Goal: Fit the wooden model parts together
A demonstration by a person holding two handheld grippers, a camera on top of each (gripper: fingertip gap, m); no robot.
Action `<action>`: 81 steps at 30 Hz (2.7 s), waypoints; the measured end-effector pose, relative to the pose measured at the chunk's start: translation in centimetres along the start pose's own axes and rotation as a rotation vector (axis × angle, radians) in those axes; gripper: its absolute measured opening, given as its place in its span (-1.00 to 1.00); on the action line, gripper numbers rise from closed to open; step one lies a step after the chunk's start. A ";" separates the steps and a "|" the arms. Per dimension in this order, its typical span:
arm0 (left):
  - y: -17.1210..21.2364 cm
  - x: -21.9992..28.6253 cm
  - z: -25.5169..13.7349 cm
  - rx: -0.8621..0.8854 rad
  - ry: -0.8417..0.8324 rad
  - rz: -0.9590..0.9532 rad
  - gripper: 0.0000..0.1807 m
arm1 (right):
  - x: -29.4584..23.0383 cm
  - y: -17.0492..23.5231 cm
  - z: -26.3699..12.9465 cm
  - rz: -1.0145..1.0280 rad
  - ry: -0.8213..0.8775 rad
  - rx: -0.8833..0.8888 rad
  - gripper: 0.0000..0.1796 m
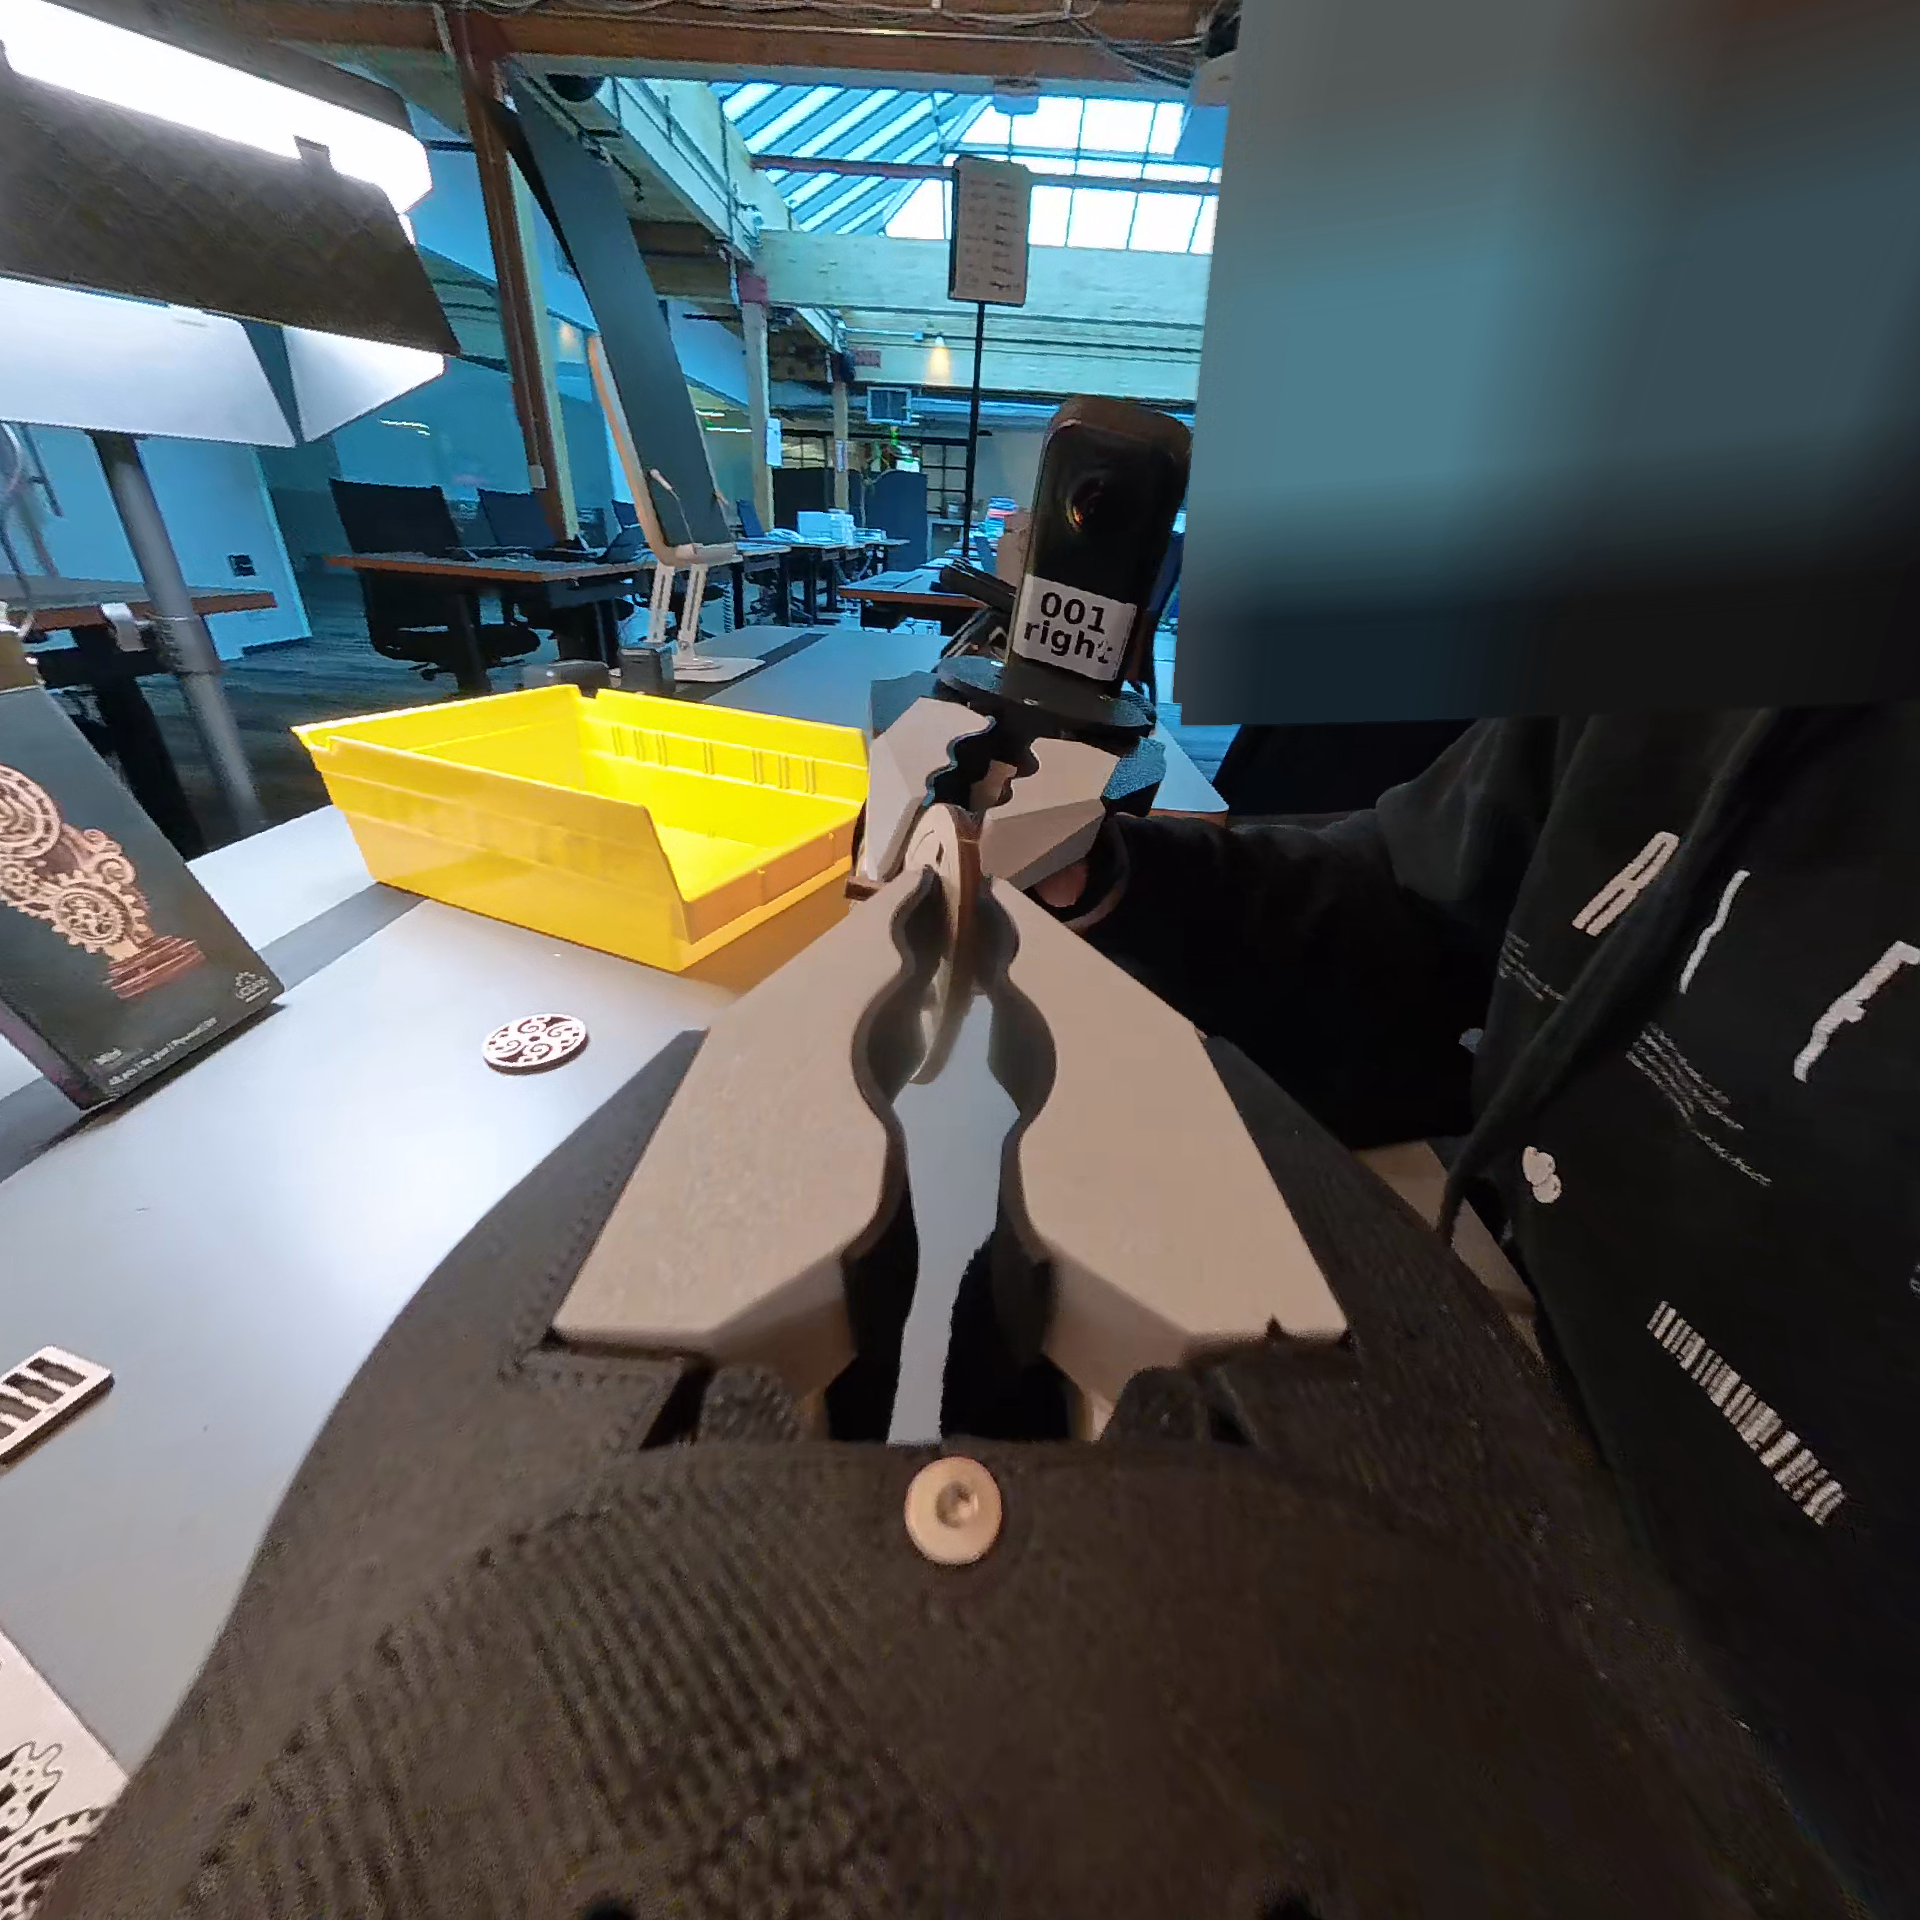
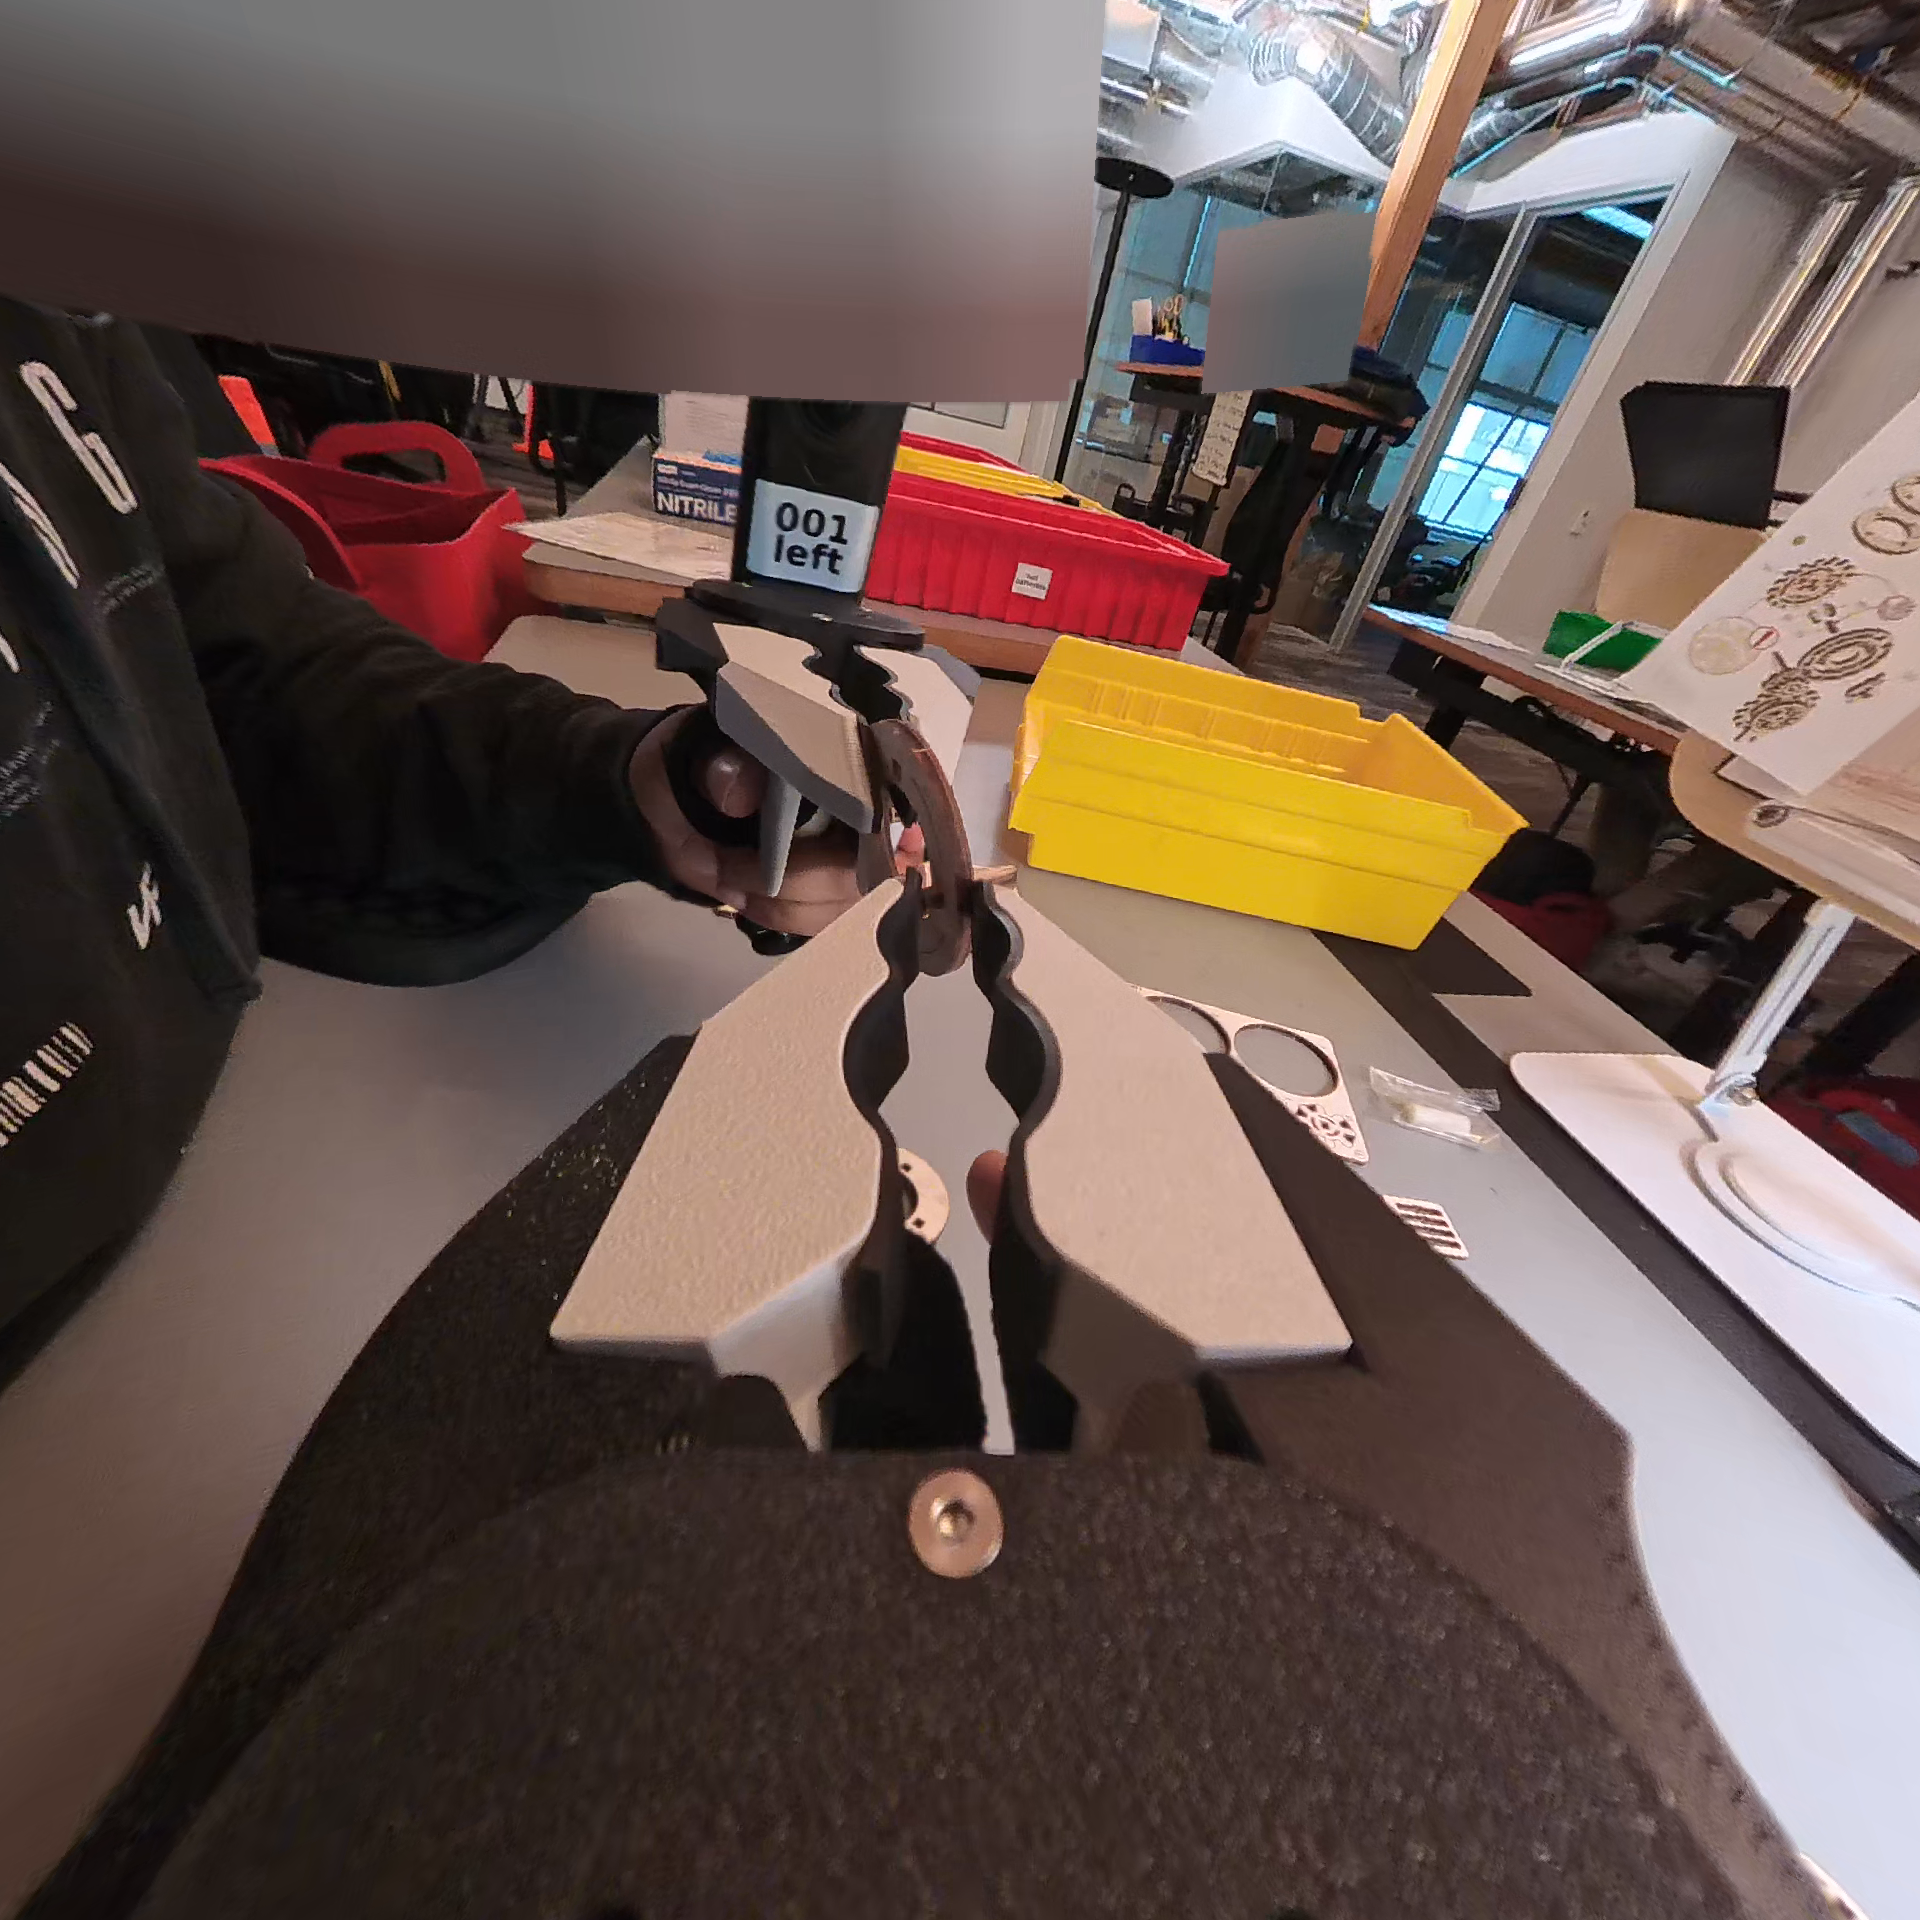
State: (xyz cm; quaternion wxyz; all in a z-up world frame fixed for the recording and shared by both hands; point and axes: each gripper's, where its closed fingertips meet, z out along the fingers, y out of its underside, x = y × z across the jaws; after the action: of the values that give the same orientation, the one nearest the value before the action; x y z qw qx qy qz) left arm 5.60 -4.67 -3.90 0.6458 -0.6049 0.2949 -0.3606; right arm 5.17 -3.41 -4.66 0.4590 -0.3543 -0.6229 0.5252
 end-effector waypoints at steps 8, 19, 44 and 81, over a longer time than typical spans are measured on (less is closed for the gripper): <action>0.1 0.9 -0.2 -0.032 0.098 -0.066 -0.94 | -0.7 -0.3 0.0 -0.011 -0.020 -0.028 -0.93; -0.1 0.2 -0.9 -0.035 0.079 -0.105 -0.75 | -0.1 -0.1 0.1 0.141 -0.034 -0.003 -0.93; 0.0 -2.4 -1.8 -0.091 -0.183 0.106 -0.90 | 0.4 -1.4 -0.5 0.162 -0.007 0.137 -0.99; 1.2 -0.9 -0.7 -0.104 -0.041 -0.018 -0.88 | -0.8 0.5 1.2 0.186 -0.068 -0.031 -1.00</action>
State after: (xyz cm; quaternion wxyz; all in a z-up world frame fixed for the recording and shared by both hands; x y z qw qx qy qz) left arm 4.64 -4.38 -5.21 0.6162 -0.6476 0.2945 -0.3379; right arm 4.28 -4.45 -5.34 0.3811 -0.3997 -0.6106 0.5676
